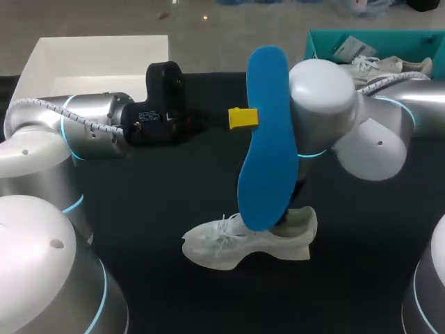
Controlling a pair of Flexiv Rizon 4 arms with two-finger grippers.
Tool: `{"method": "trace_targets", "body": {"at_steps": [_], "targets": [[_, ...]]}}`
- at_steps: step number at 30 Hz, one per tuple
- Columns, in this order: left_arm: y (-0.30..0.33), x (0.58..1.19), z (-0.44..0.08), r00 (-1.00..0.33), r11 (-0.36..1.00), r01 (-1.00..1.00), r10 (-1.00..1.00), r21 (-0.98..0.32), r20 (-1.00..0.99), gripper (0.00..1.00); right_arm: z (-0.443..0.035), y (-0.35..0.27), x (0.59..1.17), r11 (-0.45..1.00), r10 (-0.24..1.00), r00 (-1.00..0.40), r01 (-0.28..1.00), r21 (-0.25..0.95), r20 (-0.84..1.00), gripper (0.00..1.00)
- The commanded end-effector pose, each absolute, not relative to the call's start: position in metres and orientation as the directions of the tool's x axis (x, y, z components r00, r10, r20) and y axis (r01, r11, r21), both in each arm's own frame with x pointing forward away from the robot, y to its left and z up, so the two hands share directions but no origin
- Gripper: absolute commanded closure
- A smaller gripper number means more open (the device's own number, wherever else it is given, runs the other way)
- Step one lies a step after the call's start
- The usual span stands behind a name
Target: Take the shoe out of the shoebox, open the shoe tongue, remove and reinsert the insole, then place the shoe into the shoebox
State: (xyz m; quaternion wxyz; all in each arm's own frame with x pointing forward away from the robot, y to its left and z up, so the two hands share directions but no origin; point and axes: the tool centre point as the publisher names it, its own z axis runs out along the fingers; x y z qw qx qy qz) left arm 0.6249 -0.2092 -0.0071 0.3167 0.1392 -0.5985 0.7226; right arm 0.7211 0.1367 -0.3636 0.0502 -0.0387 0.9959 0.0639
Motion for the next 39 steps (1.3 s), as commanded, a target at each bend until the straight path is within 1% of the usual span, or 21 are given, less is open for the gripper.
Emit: {"method": "trace_targets", "body": {"at_steps": [1, 3, 4, 24, 26, 30, 33, 34, 36, 39], "targets": [[-0.209, 0.625, -0.008, -0.761, -0.085, -0.624, 0.291, -0.777, 0.579, 1.0, -0.387, 0.141, 0.722, 0.989, -0.071, -0.995, -0.08, 0.127, -0.071, 1.0], [-0.209, 0.625, -0.008, -0.761, -0.085, -0.624, 0.291, -0.777, 0.579, 1.0, -0.393, 0.131, 0.718, 0.987, -0.07, -0.996, -0.076, 0.142, -0.048, 1.0], [-0.209, 0.625, -0.008, -0.761, -0.085, -0.624, 0.291, -0.777, 0.579, 1.0, -0.394, 0.125, 0.715, 0.98, -0.084, -0.996, -0.089, 0.18, -0.037, 1.0], [-0.209, 0.625, -0.008, -0.761, -0.085, -0.624, 0.291, -0.777, 0.579, 1.0, -0.394, 0.125, 0.715, 0.98, -0.084, -0.996, -0.089, 0.18, -0.037, 1.0], [-0.209, 0.625, -0.008, -0.761, -0.085, -0.624, 0.291, -0.777, 0.579, 1.0, -0.387, 0.124, 0.716, 0.972, 0.017, -1.0, 0.014, 0.233, -0.012, 1.0], [-0.209, 0.625, -0.008, -0.761, -0.085, -0.624, 0.291, -0.777, 0.579, 1.0, -0.376, 0.12, 0.715, 0.946, 0.212, -0.977, 0.207, 0.25, 0.009, 1.0], [-0.209, 0.625, -0.008, -0.761, -0.085, -0.624, 0.291, -0.777, 0.579, 1.0, -0.371, 0.116, 0.712, 0.896, 0.336, -0.94, 0.336, 0.29, 0.054, 1.0], [-0.209, 0.625, -0.008, -0.761, -0.085, -0.624, 0.291, -0.777, 0.579, 1.0, -0.369, 0.115, 0.711, 0.88, 0.359, -0.931, 0.36, 0.309, 0.062, 1.0], [-0.209, 0.625, -0.008, -0.761, -0.085, -0.624, 0.291, -0.777, 0.579, 1.0, -0.365, 0.114, 0.709, 0.847, 0.43, -0.899, 0.435, 0.306, 0.086, 1.0], [-0.209, 0.625, -0.008, -0.761, -0.085, -0.624, 0.291, -0.777, 0.579, 1.0, -0.357, 0.114, 0.706, 0.815, 0.478, -0.871, 0.487, 0.314, 0.109, 1.0]]}}
